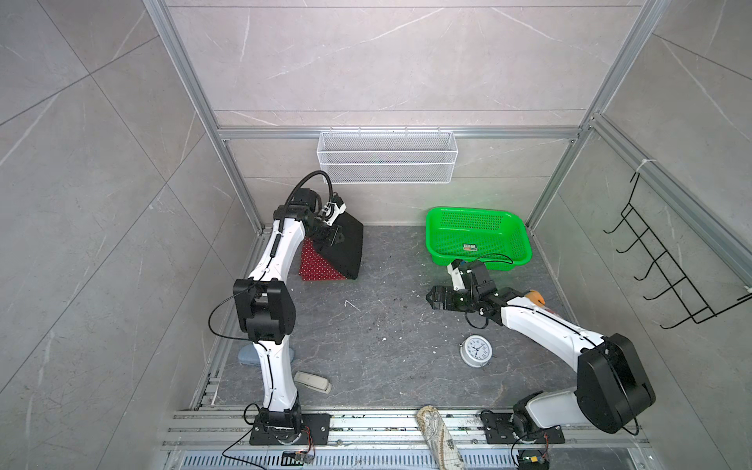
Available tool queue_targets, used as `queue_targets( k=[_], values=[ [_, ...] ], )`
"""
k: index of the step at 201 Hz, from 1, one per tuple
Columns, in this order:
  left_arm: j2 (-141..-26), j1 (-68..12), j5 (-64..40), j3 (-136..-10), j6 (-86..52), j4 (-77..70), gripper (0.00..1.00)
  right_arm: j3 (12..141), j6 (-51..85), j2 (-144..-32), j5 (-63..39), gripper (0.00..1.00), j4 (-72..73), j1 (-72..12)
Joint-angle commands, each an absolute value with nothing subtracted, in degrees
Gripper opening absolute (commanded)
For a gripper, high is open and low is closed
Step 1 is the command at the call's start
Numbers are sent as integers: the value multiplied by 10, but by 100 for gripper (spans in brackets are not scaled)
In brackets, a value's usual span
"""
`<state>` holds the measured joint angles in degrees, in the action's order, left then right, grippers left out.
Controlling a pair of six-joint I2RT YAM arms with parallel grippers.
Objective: Fold and stack skirts
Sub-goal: Place the skirt on the skirt.
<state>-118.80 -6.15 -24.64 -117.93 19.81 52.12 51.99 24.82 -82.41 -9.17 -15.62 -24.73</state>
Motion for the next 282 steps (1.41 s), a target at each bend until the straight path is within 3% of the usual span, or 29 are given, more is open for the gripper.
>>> queue_targets(
  k=[1,108,190,248,282],
  values=[
    [-1189,-50,-281,-1211,216,520,0,517,258,-835,-87,100,-162,-246],
    [-1262,3,-302,-1224,229,520,0,533,263,-864,-90,100,-164,-246],
    [-1310,12,-251,-1223,238,504,0,535,268,-880,-95,100,-158,-247],
    [-1310,15,-225,-1223,211,486,21,537,267,-884,-97,100,-159,-247],
    [-1300,19,-221,-1222,197,485,55,539,265,-882,-101,100,-158,-247]
  ],
)
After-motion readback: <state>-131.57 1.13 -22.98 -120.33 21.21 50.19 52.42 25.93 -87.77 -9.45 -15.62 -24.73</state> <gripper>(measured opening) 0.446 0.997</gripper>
